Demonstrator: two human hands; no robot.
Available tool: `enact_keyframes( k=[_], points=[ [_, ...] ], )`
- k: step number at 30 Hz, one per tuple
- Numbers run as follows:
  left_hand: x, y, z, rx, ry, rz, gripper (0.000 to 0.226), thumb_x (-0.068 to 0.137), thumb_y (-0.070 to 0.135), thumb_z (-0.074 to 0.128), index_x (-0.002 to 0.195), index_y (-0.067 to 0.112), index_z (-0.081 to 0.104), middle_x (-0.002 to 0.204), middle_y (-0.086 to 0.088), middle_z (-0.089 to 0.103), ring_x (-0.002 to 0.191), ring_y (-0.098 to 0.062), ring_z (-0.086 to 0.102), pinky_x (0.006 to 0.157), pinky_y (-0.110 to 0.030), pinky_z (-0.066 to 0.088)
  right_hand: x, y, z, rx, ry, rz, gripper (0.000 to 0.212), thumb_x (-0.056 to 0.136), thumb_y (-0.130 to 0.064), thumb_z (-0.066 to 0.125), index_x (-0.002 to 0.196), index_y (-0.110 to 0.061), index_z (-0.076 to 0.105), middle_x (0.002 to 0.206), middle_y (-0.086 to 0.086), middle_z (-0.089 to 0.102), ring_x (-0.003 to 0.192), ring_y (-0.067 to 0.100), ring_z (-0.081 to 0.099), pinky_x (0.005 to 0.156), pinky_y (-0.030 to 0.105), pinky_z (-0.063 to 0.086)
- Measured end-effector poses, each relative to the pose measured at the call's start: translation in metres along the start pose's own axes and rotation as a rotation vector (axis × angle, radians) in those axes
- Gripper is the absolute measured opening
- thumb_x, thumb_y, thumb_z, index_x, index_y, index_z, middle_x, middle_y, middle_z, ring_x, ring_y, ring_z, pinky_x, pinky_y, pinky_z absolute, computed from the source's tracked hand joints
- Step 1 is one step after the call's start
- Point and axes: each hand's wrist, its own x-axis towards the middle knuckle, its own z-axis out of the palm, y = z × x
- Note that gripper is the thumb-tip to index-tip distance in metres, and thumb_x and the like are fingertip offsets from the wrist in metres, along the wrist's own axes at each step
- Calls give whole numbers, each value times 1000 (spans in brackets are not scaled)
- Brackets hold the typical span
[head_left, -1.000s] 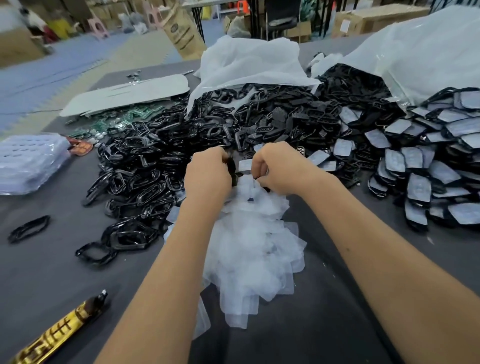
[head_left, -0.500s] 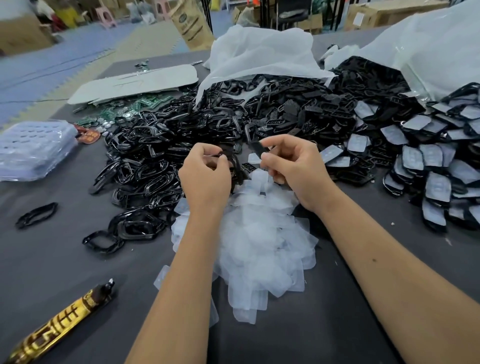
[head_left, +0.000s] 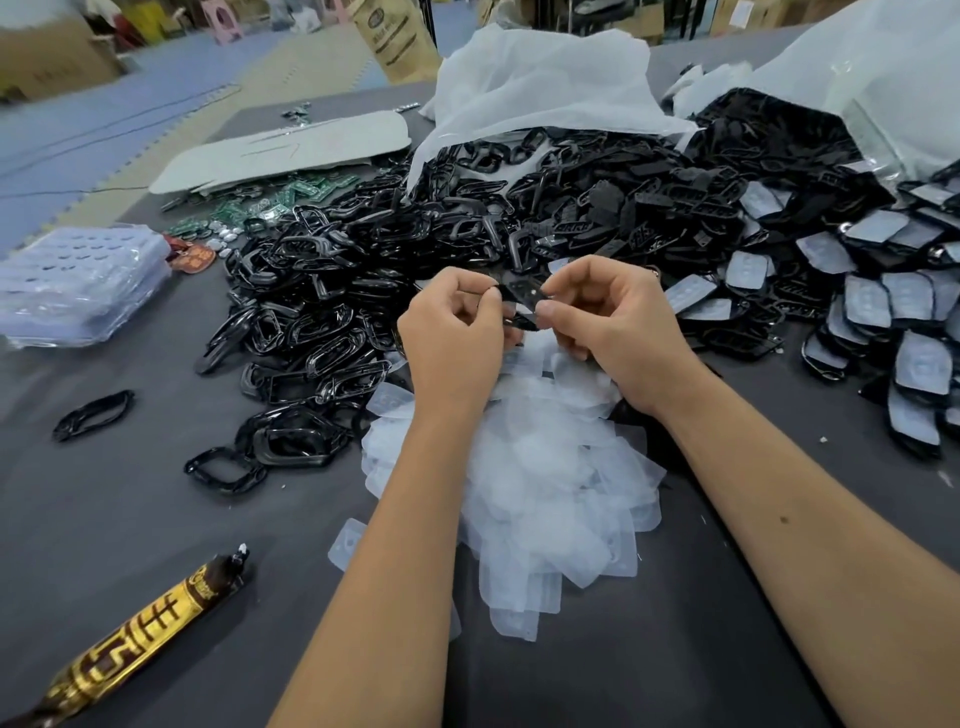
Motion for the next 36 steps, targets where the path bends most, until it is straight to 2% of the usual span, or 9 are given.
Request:
enact_keyframes(
  k=[3, 7, 11, 14, 17, 22, 25, 32, 36],
  points=[
    [2, 0, 0, -106, 5, -82, 7, 98, 0, 59, 94, 2, 64, 77, -13, 76, 61, -26, 76, 60, -36, 63, 0, 2, 1, -41, 46, -10, 8, 89, -3, 79, 91, -9, 74, 74, 15, 71, 55, 15, 58, 49, 22, 45],
    [5, -1, -1, -255, -31, -152, 10, 97, -6, 54, 95, -2, 63, 81, -20, 75, 71, -32, 78, 65, -34, 63, -1, 2, 4, -119, 90, -41, 7, 89, -5, 78, 92, -11, 79, 71, 5, 73, 55, 12, 62, 51, 22, 48],
    [5, -2, 0, -267, -75, -147, 12, 97, -7, 53, 96, -1, 63, 82, -19, 76, 73, -33, 78, 70, -37, 64, -2, 1, 5, -219, 169, -91, 7, 88, -8, 81, 88, -12, 76, 70, 2, 74, 56, 14, 66, 55, 27, 54],
    [4, -2, 0, -256, -85, -149, 13, 96, -8, 54, 94, 1, 63, 83, -21, 76, 71, -34, 78, 67, -34, 64, -4, -1, 7, -339, 239, -133, 6, 86, -10, 82, 85, -12, 76, 71, 3, 74, 60, 19, 70, 60, 36, 61],
    [4, -2, -1, -236, -86, -144, 15, 96, -8, 54, 91, 3, 63, 84, -21, 76, 70, -34, 78, 64, -32, 62, -5, -2, 11, -451, 285, -190, 5, 86, -11, 81, 85, -12, 77, 72, -1, 73, 64, 17, 70, 65, 38, 61],
    [3, -4, 1, -135, -89, -90, 12, 96, -7, 55, 94, 1, 63, 83, -23, 74, 66, -30, 77, 72, -49, 65, -7, -3, 13, -577, 318, -274, 4, 85, -11, 80, 84, -13, 77, 72, -7, 71, 65, 8, 67, 66, 25, 57],
    [2, -6, 1, -111, -88, -70, 11, 96, -5, 57, 92, 4, 63, 82, -22, 74, 65, -28, 77, 70, -53, 64, -7, -4, 13, -570, 300, -267, 3, 85, -10, 80, 86, -11, 78, 73, -6, 72, 67, 9, 69, 66, 27, 58],
    [7, -9, 0, -218, -144, -73, 11, 97, -3, 63, 91, 7, 64, 77, -23, 74, 69, -31, 78, 68, -38, 64, -6, -5, 10, -503, 299, -211, 4, 85, -12, 81, 86, -14, 77, 73, -4, 73, 67, 13, 70, 67, 34, 60],
    [9, -10, -2, -302, -179, -107, 11, 99, -3, 61, 93, 6, 63, 76, -15, 76, 70, -29, 78, 62, -26, 60, -6, -6, 11, -509, 289, -219, 5, 84, -12, 83, 84, -13, 78, 73, -7, 73, 66, 10, 69, 66, 27, 58]
  ],
)
